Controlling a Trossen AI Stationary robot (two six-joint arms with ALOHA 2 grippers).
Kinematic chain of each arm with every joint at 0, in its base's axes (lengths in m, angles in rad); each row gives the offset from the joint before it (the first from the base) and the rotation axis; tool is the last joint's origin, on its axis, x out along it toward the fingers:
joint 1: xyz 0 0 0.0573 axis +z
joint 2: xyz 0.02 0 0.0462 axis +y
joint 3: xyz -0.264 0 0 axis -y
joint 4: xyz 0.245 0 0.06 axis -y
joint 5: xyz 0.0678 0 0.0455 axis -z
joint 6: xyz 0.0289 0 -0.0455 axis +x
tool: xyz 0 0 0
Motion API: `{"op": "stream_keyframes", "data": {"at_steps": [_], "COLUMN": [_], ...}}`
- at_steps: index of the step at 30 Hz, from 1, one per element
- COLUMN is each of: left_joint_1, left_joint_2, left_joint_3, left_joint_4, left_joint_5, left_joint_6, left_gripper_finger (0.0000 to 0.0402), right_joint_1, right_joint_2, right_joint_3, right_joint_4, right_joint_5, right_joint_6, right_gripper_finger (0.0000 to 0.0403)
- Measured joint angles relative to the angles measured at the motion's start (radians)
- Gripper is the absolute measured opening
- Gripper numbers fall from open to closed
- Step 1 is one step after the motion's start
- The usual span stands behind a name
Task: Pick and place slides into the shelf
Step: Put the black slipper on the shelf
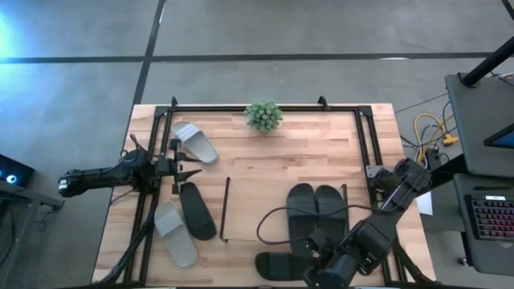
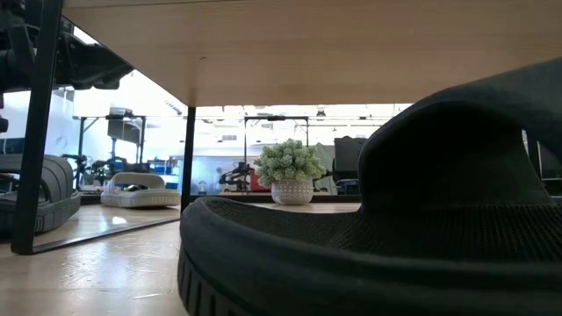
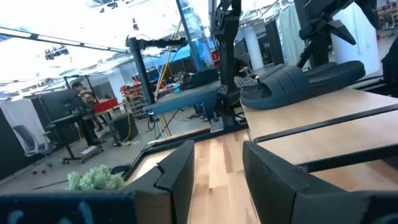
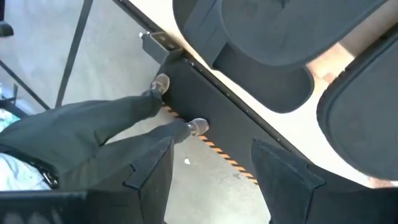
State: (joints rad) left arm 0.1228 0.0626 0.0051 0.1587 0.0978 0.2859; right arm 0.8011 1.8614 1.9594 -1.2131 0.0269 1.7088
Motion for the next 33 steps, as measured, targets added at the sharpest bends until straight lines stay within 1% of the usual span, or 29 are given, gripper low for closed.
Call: {"op": "stream_keyframes", "data": {"at_steps": [3, 5, 7, 11, 12, 14, 15, 18, 26, 30, 33], "left_joint_1": [0.000, 0.000, 0.000, 0.000, 0.000, 0.000, 0.000, 0.000, 0.000, 0.000, 0.000], "left_joint_2": [0.001, 0.001, 0.000, 0.000, 0.000, 0.000, 0.000, 0.001, 0.001, 0.000, 0.000], "left_joint_3": [0.000, 0.000, 0.000, 0.000, 0.000, 0.000, 0.000, 0.000, 0.002, 0.006, 0.007], "left_joint_4": [0.003, 0.029, 0.072, 0.211, 0.239, 0.301, 0.332, 0.406, 0.621, 0.628, 0.628], "left_joint_5": [0.000, 0.002, 0.005, 0.002, 0.002, 0.001, -0.006, -0.070, -0.069, -0.071, -0.066], "left_joint_6": [-0.003, -0.078, -0.271, -0.804, -0.915, -1.085, -1.129, -1.168, -1.171, -1.174, -1.244], "left_gripper_finger": [0.0123, 0.0123, 0.0123, 0.0123, 0.0123, 0.0123, 0.0123, 0.0123, 0.0123, 0.0123, 0.0123], "right_joint_1": [0.015, 0.024, 0.035, 0.053, 0.056, 0.061, 0.061, 0.061, 0.061, 0.061, 0.071], "right_joint_2": [0.000, 0.000, 0.000, 0.000, 0.000, 0.000, 0.000, 0.000, 0.000, -0.001, -0.001], "right_joint_3": [0.000, 0.000, 0.000, 0.000, 0.000, 0.000, 0.000, 0.000, 0.000, 0.000, 0.000], "right_joint_4": [0.000, -0.001, -0.001, -0.002, -0.002, -0.002, -0.002, -0.002, -0.003, -0.002, 0.038], "right_joint_5": [0.000, 0.000, 0.000, 0.001, 0.001, 0.001, 0.001, 0.001, 0.003, 0.013, 0.029], "right_joint_6": [0.006, 0.030, 0.053, 0.093, 0.098, 0.099, 0.098, 0.096, 0.063, 0.046, 0.077], "right_gripper_finger": [0.0205, 0.0205, 0.0205, 0.0205, 0.0205, 0.0205, 0.0205, 0.0206, 0.0206, 0.0206, 0.0206]}}
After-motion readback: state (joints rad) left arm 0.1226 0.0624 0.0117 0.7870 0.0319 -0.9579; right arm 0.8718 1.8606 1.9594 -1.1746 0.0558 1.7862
